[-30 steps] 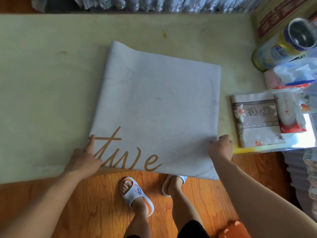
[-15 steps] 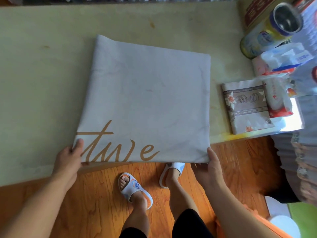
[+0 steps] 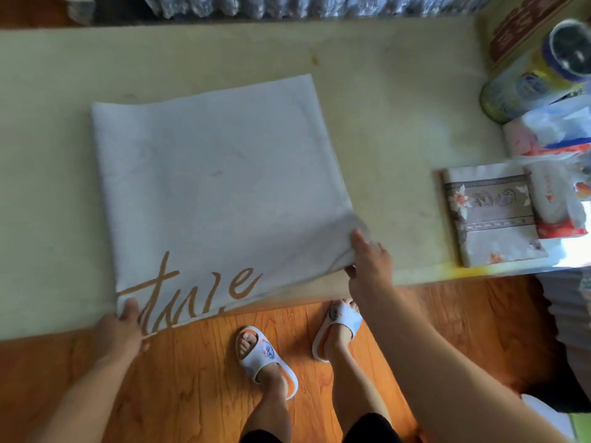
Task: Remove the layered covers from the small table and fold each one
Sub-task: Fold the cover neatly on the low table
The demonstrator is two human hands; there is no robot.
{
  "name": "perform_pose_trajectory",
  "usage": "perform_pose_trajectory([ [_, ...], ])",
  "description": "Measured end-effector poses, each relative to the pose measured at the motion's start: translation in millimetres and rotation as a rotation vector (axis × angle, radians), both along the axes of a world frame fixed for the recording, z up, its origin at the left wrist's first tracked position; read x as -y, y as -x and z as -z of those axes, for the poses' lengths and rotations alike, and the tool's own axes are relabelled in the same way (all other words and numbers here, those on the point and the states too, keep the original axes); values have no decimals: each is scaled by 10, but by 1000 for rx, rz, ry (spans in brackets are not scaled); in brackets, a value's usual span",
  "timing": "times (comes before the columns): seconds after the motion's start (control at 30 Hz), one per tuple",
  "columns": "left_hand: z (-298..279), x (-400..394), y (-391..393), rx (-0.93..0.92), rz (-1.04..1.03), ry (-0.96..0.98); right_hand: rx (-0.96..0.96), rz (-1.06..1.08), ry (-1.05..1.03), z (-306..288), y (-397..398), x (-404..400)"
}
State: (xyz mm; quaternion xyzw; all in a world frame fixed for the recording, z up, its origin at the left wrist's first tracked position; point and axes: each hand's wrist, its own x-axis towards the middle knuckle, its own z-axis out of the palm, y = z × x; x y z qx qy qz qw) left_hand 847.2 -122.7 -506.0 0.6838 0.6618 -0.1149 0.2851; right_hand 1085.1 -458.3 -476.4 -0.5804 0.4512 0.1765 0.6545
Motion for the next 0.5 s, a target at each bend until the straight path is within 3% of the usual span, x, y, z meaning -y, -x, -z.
perform_pose_trajectory([
  [0.17,-100,664,-452,66,34,-45,95,-164,258,-36,-821,183],
  [0.37,16,645,-682,19,111,-110,-5,-147,-74,151,-719,455],
  [0.5,19,553,-569,193,60,64,0,-163,95,209,-576,359],
])
